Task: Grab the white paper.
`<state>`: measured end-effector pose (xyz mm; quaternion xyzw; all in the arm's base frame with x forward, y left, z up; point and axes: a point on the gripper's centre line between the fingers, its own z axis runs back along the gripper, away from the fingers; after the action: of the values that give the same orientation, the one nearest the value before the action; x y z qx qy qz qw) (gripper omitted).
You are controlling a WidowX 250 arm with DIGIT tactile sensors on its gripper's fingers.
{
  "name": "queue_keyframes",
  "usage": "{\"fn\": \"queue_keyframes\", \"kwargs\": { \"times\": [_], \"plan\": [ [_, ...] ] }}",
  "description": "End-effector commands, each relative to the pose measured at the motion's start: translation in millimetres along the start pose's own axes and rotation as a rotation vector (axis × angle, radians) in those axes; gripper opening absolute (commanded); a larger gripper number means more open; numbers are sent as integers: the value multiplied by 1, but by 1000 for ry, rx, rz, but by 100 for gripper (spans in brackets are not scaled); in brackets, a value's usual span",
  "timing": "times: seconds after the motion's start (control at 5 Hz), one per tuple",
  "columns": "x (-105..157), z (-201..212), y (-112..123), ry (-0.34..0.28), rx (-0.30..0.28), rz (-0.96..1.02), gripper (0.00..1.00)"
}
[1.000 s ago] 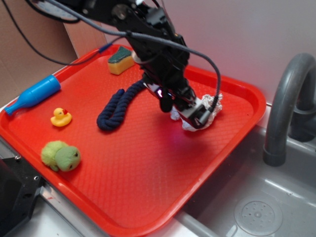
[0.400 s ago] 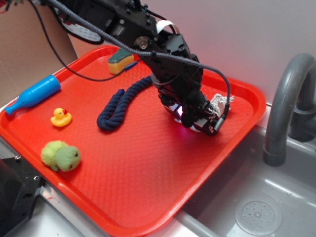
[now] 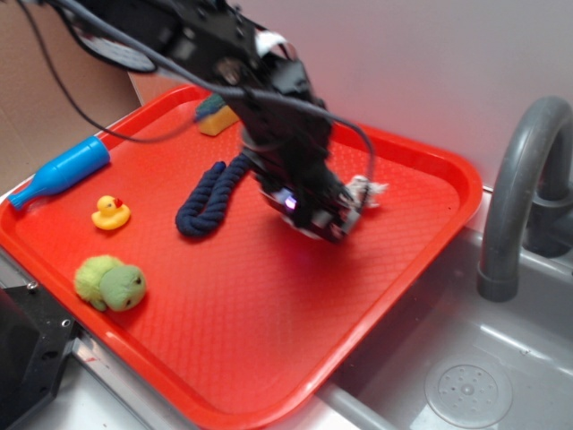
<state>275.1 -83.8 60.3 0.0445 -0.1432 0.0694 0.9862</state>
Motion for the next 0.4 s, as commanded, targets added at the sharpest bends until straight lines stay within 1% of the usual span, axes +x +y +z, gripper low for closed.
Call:
{"fn": "queue_keyframes", "kwargs": {
  "times": [0.0,0.2],
  "plan": [
    [25,100,51,50,130,252,0],
    [25,135,84,62,105,319,0]
  ]
}}
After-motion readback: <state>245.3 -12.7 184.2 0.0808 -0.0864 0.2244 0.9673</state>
